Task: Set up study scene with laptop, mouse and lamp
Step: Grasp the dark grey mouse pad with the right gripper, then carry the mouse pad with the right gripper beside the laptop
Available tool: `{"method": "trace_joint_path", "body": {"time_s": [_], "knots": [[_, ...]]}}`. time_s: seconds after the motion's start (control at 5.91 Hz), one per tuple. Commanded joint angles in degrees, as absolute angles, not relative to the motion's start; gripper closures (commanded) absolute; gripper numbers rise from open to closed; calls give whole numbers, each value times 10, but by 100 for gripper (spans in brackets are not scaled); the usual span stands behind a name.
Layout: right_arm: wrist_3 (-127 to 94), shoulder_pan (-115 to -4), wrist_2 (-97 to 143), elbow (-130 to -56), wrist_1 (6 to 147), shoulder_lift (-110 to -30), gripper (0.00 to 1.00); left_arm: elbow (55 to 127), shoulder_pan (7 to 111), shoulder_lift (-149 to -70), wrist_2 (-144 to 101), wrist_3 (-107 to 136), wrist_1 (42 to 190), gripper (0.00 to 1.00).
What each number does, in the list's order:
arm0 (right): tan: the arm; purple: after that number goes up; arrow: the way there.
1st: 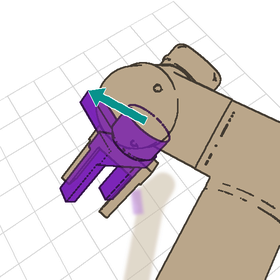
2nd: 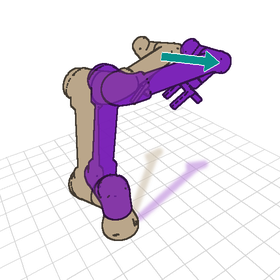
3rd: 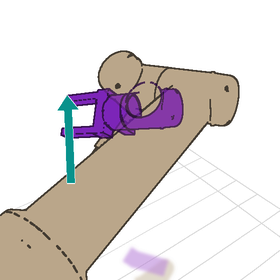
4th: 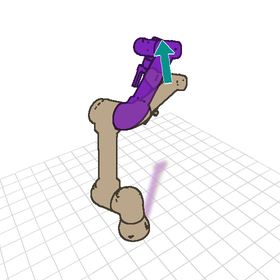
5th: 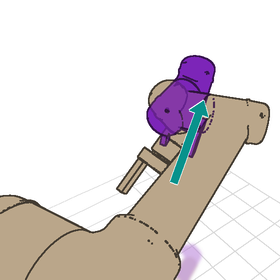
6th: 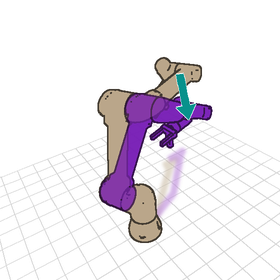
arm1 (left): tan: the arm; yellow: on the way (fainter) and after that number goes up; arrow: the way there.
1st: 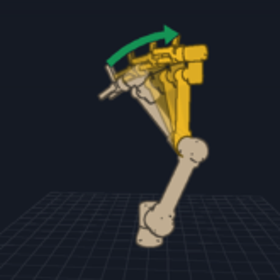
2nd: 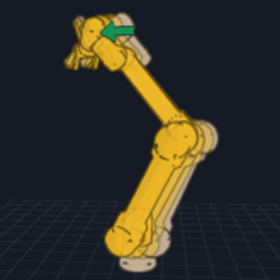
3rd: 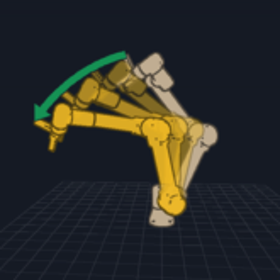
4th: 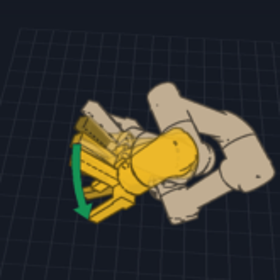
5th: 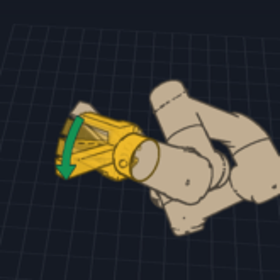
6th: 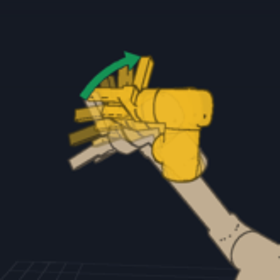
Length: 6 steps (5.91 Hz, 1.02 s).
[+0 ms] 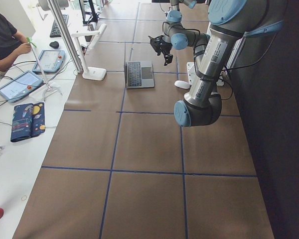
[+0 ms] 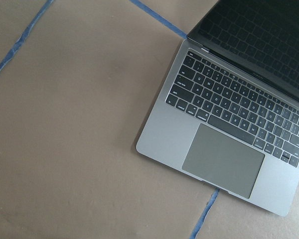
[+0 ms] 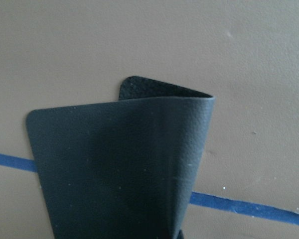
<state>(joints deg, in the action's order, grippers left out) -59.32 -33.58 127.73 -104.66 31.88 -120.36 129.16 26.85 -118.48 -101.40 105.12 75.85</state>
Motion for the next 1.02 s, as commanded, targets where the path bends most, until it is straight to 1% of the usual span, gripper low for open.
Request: {"method": "trace_joint_path", "body": {"time_s": [0.0, 0.34, 0.68, 0.85], "knots": [[-593, -362, 1278, -1082, 319, -1182, 100, 1290, 268, -1185, -1013, 1051, 758, 0], [-593, -388, 1250, -1083, 319, -1102, 100, 1288, 269, -1185, -1013, 1051, 758, 0], [-594, -386, 1237, -1073, 328, -1031, 100, 1286, 269, -1185, -1013, 1051, 758, 0], [-596, -386, 1234, -1047, 350, -960, 100, 1286, 269, -1185, -1013, 1051, 758, 0]]}}
